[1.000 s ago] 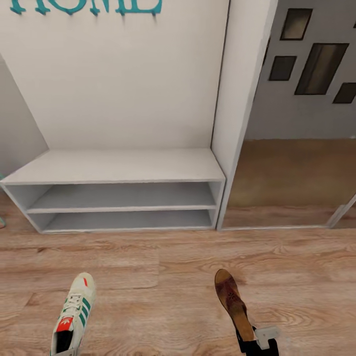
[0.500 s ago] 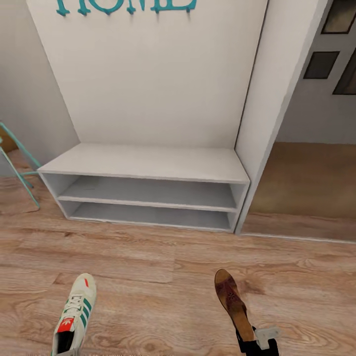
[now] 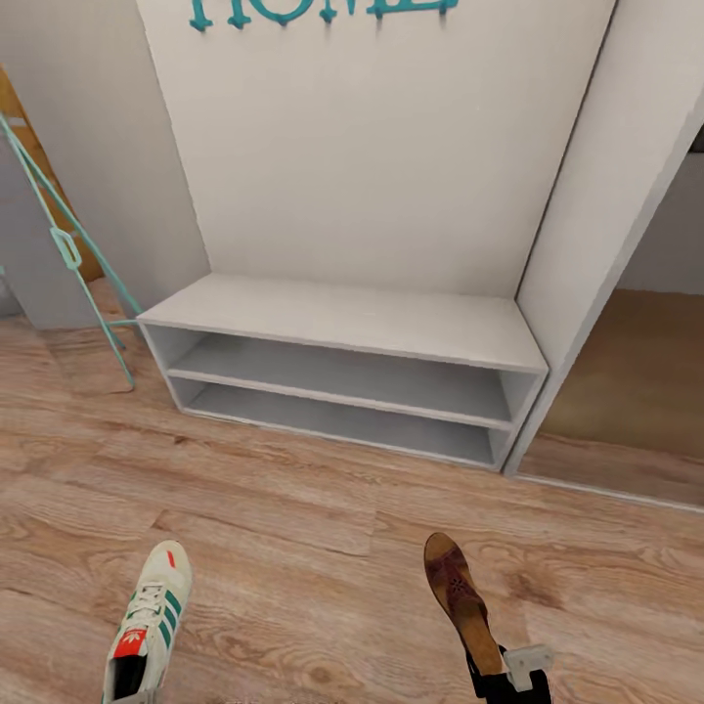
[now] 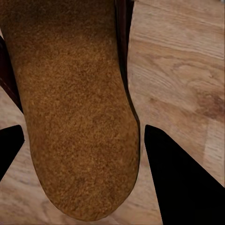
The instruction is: Pick up the two gym shoes and the two sandals from the corridor floor and place them onto the hallstand (shoe rack) in the corridor, making sure they are on the rack and not on the floor. Arrange them so the two gym shoes are next to each other and the two sandals are next to each other.
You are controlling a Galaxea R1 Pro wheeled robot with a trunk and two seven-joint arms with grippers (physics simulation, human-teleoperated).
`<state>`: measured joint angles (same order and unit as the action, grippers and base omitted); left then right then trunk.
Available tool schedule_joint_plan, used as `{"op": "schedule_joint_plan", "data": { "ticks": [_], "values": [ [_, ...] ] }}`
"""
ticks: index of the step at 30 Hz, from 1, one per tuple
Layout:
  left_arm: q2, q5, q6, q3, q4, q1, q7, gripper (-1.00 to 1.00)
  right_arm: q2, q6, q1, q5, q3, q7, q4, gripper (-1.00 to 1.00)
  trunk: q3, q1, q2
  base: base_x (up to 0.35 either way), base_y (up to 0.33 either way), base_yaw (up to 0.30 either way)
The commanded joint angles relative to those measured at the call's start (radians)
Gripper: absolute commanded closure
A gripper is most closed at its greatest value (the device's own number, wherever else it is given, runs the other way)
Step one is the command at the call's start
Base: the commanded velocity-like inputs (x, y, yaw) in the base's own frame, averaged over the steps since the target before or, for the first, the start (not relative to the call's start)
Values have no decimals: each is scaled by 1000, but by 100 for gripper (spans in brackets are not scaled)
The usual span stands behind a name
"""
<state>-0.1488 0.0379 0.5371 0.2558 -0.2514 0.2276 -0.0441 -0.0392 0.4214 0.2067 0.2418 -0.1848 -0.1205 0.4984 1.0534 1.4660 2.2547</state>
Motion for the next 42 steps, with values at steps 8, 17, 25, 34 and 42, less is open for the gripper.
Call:
{"op": "schedule_joint_plan", "data": {
  "ticks": [8,17,25,34,42],
  "values": [
    [0,5,3,3,1,1,-3,100,1,3,0,4,-8,-10,0,100,6,0,0,0,0,279],
    [2,4,3,3,1,1,-3,100,1,3,0,4,-8,-10,0,100,12,0,0,0,0,279],
    [2,5,3,3,1,1,-3,100,1,3,0,4,-8,-10,0,100,17,0,0,46,0,279],
    [2,5,4,3,3,1,-3,100,1,3,0,4,-8,-10,0,100,23,0,0,144,96,279],
    [0,11,4,4,3,1,-3,100,1,3,0,5,-7,-10,0,100,28,0,0,221,230,279]
  ]
}}
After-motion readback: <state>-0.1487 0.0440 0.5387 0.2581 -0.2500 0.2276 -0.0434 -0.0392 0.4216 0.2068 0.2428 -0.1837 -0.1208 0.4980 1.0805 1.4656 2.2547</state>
